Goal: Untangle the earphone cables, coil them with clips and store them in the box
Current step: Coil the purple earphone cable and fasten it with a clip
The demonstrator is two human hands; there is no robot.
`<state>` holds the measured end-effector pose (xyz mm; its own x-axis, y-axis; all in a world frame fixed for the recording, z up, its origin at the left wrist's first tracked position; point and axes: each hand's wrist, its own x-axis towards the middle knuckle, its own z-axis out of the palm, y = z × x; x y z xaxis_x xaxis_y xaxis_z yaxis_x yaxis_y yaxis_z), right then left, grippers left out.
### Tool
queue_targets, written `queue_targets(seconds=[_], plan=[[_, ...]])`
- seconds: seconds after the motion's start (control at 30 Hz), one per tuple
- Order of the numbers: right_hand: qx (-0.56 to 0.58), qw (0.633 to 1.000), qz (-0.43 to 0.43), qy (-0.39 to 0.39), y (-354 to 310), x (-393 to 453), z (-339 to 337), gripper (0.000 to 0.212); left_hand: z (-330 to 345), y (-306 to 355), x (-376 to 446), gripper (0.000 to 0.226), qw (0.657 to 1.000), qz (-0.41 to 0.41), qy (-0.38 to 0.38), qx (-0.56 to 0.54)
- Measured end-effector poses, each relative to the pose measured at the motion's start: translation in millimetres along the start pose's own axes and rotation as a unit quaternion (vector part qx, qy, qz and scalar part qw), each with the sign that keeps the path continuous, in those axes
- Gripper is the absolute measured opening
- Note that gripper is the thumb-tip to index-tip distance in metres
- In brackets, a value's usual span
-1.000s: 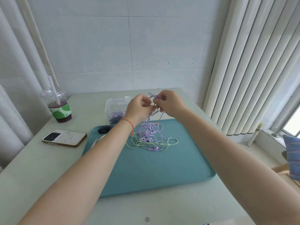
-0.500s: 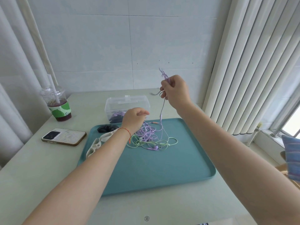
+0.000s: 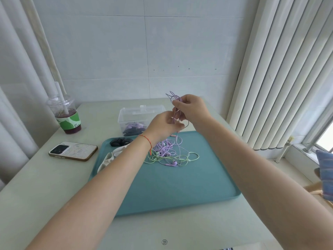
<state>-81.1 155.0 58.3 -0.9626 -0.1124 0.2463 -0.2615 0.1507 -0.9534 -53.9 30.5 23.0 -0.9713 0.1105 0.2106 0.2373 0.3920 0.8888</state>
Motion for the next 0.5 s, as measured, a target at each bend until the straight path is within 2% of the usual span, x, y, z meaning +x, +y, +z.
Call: queue_targets(seconds=[0.07,0.13,0.23,0.3,0.37,0.43,0.5], plan=[[-0.029,1.0,0.002,-0.001,3.2,1.8,0.6,0.014,0.6,-0.5,-3.1,0.006,1.0,-0.01,-0.019,0.0],[-0.083,0.997,0.004,-0.003,6.2,2.4,1.0,0.016,-0.7,-4.4,-5.1,0.015,0.999,-0.027,-0.031,-0.01],[-0.136,0.991,-0.003,0.002,7.9,1.6,1.4,0.034,-3.4,-8.9,-8.0,0.023,0.996,-0.052,-0.043,-0.058],[-0.153,0.988,-0.005,0.033,12.1,3.2,1.3,0.04,-6.0,-11.5,-7.5,0.023,0.988,-0.073,-0.013,-0.134],[-0.143,0.987,0.027,0.063,18.2,4.1,-1.1,0.028,-10.4,-14.9,-5.4,0.023,0.973,-0.092,0.039,-0.206],[-0.139,0.987,0.072,0.031,22.7,-0.9,-4.5,0.017,-15.3,-16.6,-3.0,0.023,0.957,-0.099,0.072,-0.262],[-0.171,0.977,0.104,-0.07,26.8,-9.3,-4.8,0.016,-17.9,-14.6,-0.7,0.023,0.945,-0.09,0.083,-0.302]])
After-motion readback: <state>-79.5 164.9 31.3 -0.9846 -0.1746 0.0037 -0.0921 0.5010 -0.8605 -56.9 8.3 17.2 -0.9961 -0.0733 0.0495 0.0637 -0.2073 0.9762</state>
